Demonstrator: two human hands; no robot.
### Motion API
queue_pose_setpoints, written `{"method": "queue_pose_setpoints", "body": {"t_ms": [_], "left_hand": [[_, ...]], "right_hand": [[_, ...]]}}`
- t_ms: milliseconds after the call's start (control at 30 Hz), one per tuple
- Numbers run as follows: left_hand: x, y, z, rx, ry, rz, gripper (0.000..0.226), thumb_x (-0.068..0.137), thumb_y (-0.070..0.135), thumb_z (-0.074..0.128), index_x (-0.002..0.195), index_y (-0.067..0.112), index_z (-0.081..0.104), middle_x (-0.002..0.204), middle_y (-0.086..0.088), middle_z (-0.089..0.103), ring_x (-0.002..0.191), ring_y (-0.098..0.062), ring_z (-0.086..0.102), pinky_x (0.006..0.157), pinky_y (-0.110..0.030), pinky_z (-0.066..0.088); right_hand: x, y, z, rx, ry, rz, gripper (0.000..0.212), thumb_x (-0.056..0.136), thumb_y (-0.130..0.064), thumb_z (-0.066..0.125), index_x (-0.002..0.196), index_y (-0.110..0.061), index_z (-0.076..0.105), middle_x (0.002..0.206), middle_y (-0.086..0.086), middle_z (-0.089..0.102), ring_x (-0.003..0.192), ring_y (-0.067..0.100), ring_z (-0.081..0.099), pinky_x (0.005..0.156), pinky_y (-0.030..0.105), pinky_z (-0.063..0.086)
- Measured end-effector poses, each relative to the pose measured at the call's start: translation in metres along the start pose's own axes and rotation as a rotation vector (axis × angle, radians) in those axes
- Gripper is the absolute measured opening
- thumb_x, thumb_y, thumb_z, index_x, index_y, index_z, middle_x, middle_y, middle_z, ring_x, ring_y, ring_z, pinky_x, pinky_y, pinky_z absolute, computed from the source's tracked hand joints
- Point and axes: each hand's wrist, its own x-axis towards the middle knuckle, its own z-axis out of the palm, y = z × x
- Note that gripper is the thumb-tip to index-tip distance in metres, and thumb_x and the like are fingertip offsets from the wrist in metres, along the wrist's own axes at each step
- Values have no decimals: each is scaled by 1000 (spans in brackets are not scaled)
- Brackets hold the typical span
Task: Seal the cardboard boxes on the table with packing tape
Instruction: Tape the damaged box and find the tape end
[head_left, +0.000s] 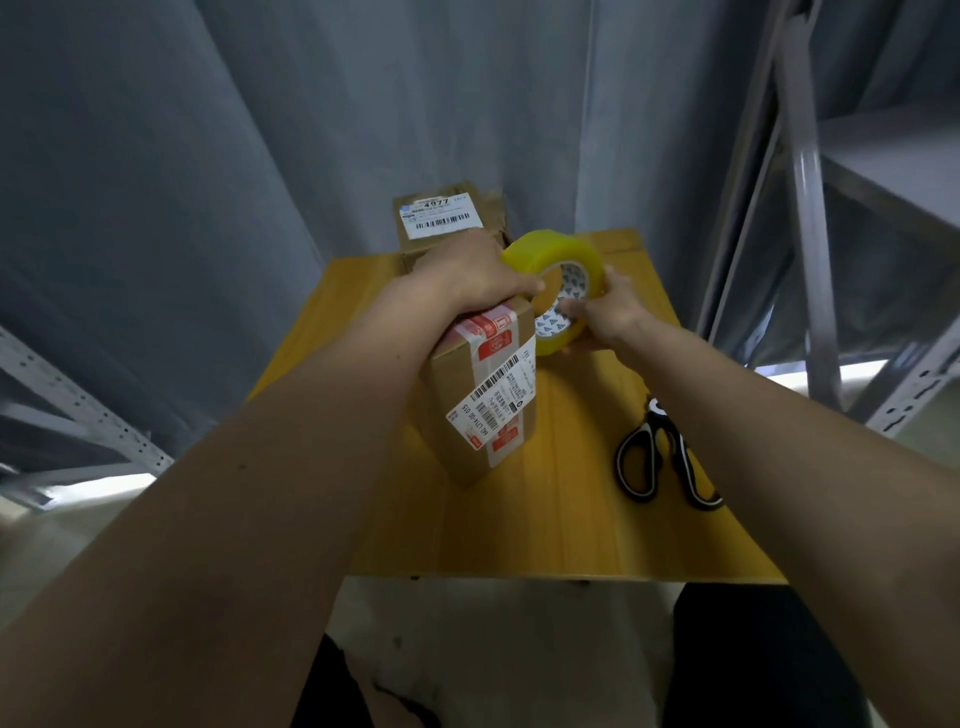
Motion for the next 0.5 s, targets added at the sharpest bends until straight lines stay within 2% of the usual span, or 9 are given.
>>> {"method": "queue_pose_setpoints", "body": {"t_ms": [67, 167, 233, 300, 333, 400, 500], "left_hand": [[4, 9, -2, 21, 0, -4, 44, 71, 59, 74, 78, 19, 58, 75, 1, 63, 68, -13, 61, 57, -29, 47], [9, 14, 3, -43, 18, 4, 48, 75, 58, 72, 97, 15, 64, 88, -2, 67, 78, -17, 64, 74, -36, 54], [8, 11, 5, -44, 10, 5, 52, 79, 60, 67, 104, 15, 64, 93, -3, 68, 83, -20, 65, 83, -40, 54], [7, 5, 7, -64, 14, 11, 51, 81, 60, 64, 107, 16, 62, 94, -2, 67, 86, -20, 64, 85, -42, 53], [7, 1, 7, -98, 25, 9, 50, 82, 59, 64, 108, 17, 62, 92, 0, 66, 85, -19, 63, 86, -42, 53], [6, -4, 8, -153, 63, 4, 44, 82, 56, 66, 106, 20, 59, 83, 5, 60, 79, -16, 60, 82, -39, 52], [7, -4, 9, -136, 86, 15, 38, 80, 58, 66, 97, 26, 54, 79, 9, 56, 75, -11, 56, 65, -32, 45]], "right_hand": [[2, -1, -3, -32, 33, -23, 43, 91, -11, 64, 129, -16, 45, 116, 13, 61, 87, 29, 67, 64, 42, 60], [2, -3, -5, -73, 45, -49, 42, 91, -10, 64, 128, -15, 47, 119, 15, 61, 100, 34, 65, 78, 50, 58], [2, -2, -10, -64, 13, -30, 43, 90, -10, 66, 128, -13, 47, 118, 15, 62, 99, 34, 66, 79, 51, 58], [1, 0, -20, -76, -28, 15, 44, 88, -12, 69, 127, -11, 47, 111, 15, 63, 90, 31, 68, 74, 45, 59], [-1, 1, -26, -137, -40, 43, 41, 87, -14, 71, 122, -8, 49, 104, 15, 64, 82, 30, 68, 70, 42, 60], [-5, 5, -39, -416, -66, 105, 27, 85, -15, 73, 102, 0, 58, 88, 18, 67, 66, 29, 67, 64, 39, 60], [-19, 10, -50, -880, -182, 219, 25, 87, -19, 70, 81, 4, 62, 70, 19, 68, 55, 28, 68, 52, 33, 57]]}}
